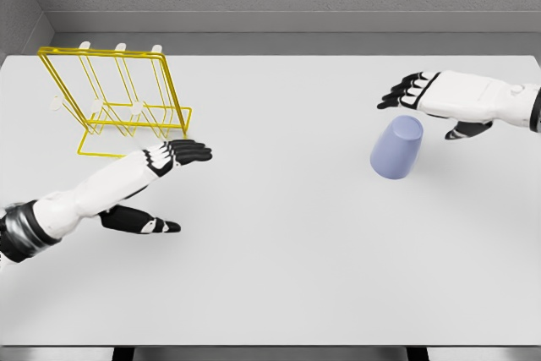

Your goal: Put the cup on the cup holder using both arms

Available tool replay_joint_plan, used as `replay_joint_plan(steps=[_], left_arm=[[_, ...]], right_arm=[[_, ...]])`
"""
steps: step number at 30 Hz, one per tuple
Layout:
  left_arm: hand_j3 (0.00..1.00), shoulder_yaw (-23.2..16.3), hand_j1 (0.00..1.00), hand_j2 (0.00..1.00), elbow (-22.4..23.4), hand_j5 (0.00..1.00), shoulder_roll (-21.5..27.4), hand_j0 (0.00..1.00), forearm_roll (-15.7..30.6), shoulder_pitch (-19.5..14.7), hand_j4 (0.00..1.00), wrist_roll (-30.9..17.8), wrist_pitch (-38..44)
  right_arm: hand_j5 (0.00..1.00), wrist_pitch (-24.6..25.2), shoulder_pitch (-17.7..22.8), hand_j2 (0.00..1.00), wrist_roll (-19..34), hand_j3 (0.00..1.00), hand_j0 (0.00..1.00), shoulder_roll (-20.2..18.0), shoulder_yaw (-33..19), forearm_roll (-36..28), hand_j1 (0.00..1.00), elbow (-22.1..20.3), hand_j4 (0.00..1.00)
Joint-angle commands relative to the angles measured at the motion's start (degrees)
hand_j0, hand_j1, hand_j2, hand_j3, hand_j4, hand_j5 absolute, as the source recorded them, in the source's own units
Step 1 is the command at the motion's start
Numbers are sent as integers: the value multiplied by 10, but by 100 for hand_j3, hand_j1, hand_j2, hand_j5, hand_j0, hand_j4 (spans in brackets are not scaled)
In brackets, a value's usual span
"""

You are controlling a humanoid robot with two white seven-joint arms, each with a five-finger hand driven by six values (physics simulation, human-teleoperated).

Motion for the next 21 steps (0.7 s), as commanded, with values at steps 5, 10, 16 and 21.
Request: replay_joint_plan(steps=[5, 10, 16, 21], left_arm=[[100, -91, 100, 100, 0, 100, 45, 100, 102, -5, 100, 1, 0], [100, -125, 100, 100, -1, 100, 68, 100, 196, -8, 100, 1, 0], [100, -142, 100, 100, -1, 100, 71, 100, 341, -40, 100, -1, 0], [100, -185, 100, 100, -1, 100, 40, 100, 400, -91, 100, -11, 8]], right_arm=[[100, 1, 0, 100, 7, 100, 100, 23, 4, 20, 100, 33, 100], [100, 1, 0, 100, 7, 100, 100, 45, 12, 36, 100, 46, 100], [100, 1, 0, 100, 7, 100, 100, 54, 21, 38, 100, 46, 100], [100, 1, 0, 100, 7, 100, 100, 56, 22, 38, 100, 43, 100]])
